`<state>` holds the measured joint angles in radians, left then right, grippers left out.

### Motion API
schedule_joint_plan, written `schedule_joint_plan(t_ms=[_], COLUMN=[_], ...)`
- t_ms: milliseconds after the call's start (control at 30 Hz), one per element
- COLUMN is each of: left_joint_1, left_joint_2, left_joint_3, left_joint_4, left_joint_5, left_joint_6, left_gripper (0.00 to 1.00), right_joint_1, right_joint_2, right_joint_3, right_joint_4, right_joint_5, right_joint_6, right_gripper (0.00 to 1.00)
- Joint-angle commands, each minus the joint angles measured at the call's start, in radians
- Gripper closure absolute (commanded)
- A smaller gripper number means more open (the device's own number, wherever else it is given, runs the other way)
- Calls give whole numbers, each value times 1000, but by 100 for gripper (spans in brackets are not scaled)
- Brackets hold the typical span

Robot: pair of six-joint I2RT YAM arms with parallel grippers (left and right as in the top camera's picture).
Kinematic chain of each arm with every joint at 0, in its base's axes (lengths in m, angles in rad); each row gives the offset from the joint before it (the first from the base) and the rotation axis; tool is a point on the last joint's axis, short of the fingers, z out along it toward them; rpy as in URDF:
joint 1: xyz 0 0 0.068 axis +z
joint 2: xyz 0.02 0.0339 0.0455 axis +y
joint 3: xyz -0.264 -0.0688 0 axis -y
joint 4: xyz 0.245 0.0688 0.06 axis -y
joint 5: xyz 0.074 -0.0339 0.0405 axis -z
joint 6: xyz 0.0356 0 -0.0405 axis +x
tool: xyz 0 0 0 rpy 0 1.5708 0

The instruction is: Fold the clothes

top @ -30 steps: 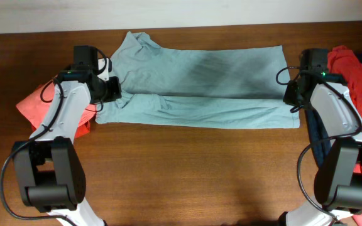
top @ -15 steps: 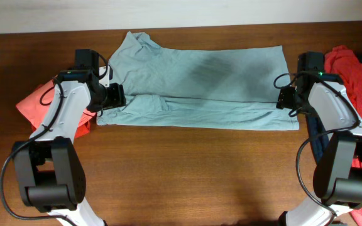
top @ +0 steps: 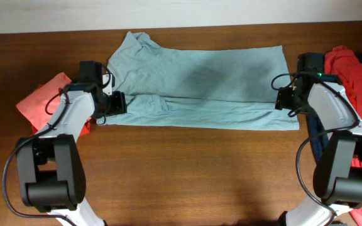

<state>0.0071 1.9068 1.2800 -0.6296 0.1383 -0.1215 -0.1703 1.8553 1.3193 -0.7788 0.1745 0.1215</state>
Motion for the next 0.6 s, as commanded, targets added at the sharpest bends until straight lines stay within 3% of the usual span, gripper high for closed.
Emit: schedule_joint_plan(t_ms=[0,400,567], left_joint_1=[2,2,2], left_joint_2=[-5,-5,-5], left_joint_3=[-57,-160,-185], left_joint_4=[58,103,121], left_joint_5=[-14,-79,-79], left_joint_6=[26,26,26], left_gripper=[37,39,43], right_joint_1=[-2,-2,-2], right_joint_2=[49,170,170], right_joint_3=[-18,-19,-19], right_joint_4=[6,-106,-169], right_joint_5=[-28,-77,-73], right_joint_6=[-13,-17,-17], right_gripper=[23,25,38])
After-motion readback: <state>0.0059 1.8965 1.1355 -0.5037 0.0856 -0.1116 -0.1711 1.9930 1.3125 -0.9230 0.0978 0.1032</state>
